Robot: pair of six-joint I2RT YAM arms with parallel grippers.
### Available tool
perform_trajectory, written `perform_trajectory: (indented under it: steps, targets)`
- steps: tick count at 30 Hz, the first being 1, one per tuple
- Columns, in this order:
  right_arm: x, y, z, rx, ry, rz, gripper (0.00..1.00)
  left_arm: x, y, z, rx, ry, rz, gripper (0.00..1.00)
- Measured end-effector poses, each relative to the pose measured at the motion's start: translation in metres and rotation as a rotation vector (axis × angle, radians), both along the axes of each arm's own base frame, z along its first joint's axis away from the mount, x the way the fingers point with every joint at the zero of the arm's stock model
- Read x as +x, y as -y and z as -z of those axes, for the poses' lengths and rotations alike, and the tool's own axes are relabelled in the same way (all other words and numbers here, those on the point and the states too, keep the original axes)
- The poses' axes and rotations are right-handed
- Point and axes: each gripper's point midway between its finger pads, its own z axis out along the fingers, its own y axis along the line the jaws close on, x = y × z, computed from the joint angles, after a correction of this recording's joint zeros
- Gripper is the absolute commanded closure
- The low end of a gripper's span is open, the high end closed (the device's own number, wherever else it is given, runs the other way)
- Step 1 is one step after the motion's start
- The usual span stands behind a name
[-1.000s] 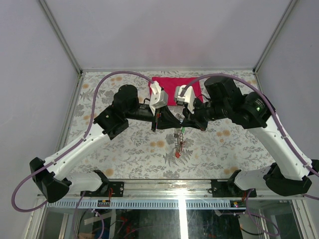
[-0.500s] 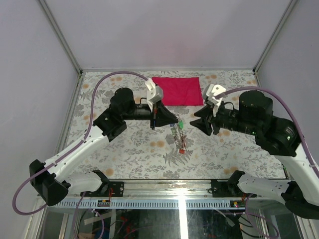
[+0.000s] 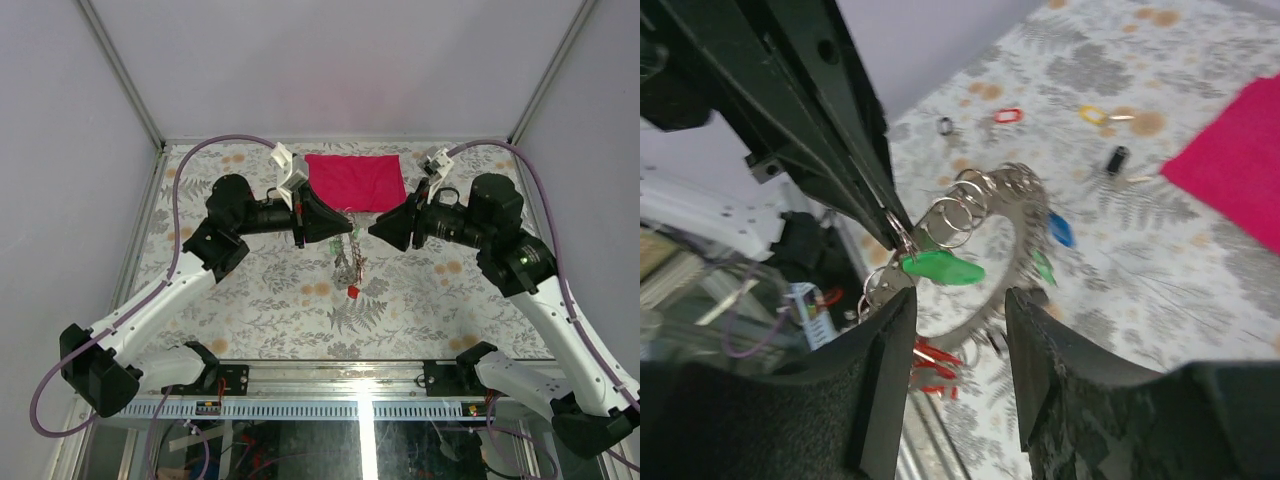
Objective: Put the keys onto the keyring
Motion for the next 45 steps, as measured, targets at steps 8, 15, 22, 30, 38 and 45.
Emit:
perform_trajectory:
  steps: [8, 15, 22, 30, 38, 45]
  targets:
    - [-0.014, -0.024, -0.002, 0.198, -0.053, -0.14, 0.58, -0.008, -0.001, -0.013, -0.039, 0.016, 0.03, 1.0]
    - [-0.016, -0.029, -0.018, 0.267, -0.027, -0.172, 0.65, -0.011, -0.001, -0.015, -0.045, 0.018, 0.046, 1.0]
    - [-0.018, -0.029, -0.023, 0.282, -0.023, -0.183, 0.68, -0.012, -0.001, -0.015, -0.045, 0.017, 0.047, 1.0]
    - [-0.018, -0.03, -0.022, 0.282, -0.024, -0.19, 0.72, -0.012, -0.001, -0.015, -0.045, 0.015, 0.047, 1.0]
    - [-0.019, -0.03, -0.02, 0.282, -0.033, -0.195, 0.72, -0.012, -0.001, -0.015, -0.045, 0.014, 0.047, 1.0]
    - [-0.02, -0.032, -0.013, 0.283, -0.051, -0.206, 0.86, -0.012, -0.001, -0.015, -0.045, 0.014, 0.048, 1.0]
